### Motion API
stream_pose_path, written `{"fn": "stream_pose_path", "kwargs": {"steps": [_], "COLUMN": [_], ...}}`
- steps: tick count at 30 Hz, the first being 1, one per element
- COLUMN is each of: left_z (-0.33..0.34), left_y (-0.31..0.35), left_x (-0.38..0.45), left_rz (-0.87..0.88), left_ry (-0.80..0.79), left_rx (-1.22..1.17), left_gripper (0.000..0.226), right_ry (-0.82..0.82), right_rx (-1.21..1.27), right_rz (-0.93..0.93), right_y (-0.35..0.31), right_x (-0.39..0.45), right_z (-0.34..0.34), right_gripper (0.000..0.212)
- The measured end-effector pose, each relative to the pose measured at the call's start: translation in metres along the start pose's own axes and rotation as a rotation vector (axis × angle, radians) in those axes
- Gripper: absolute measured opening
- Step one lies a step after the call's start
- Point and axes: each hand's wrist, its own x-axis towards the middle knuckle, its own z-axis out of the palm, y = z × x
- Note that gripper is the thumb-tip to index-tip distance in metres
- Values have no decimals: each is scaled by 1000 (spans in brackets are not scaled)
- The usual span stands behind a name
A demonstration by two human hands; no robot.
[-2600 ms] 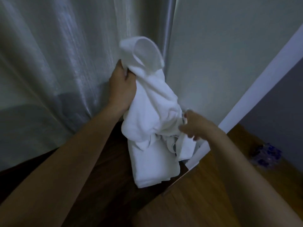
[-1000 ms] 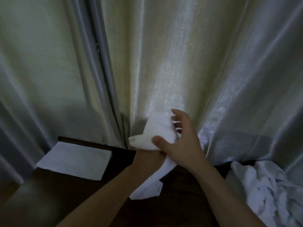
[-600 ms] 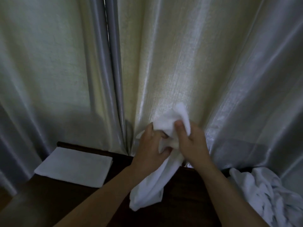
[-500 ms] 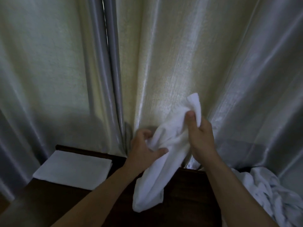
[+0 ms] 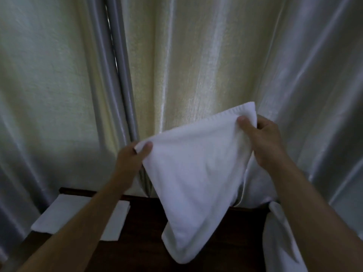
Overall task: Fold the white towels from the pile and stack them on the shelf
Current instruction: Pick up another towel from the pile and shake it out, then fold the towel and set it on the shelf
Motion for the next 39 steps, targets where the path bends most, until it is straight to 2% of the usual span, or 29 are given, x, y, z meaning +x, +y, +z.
{"fn": "stream_pose_path", "kwargs": {"steps": [3,5,8,10,12,14,16,20,23,28,31,33,36,39], "left_z": [-7,-8,-14,-15,-12,-7,-4,-3,-8,-32,-55,-76,-103,-115], "left_y": [50,82,119,141,159,173,183,198,205,194,167,136,84,41], "left_x": [30,50,78,88,96,103,108,107,95,43,6,-10,-30,-58], "left_rz": [153,273,395,422,402,297,263,307,342,343,321,254,87,-36], "left_ry": [-55,-64,-74,-96,-104,-97,-58,4,-15,-108,-150,-187,-256,-320], "left_rx": [92,218,399,458,364,196,128,82,93,217,254,307,393,401], "left_gripper": [27,35,39,41,36,29,32,26,24,24,26,33,57,45], "right_ry": [26,20,14,-20,-77,-80,-52,-14,-8,-79,-166,-205,-259,-305], "right_rx": [-99,-150,-209,-181,-30,98,117,110,105,-14,-78,-95,-134,-188], "right_rz": [-23,3,27,33,49,34,-8,-117,-157,-113,-67,-15,105,240], "right_y": [-1,-3,-9,-21,-34,-45,-53,-70,-75,-65,-50,-34,-12,5], "right_x": [27,45,71,81,86,91,97,97,92,53,6,-24,-62,-95], "right_z": [-22,-35,-49,-53,-51,-47,-43,-38,-42,-68,-81,-86,-91,-92], "right_gripper": [18,24,41,33,22,21,24,27,26,35,26,29,41,51]}}
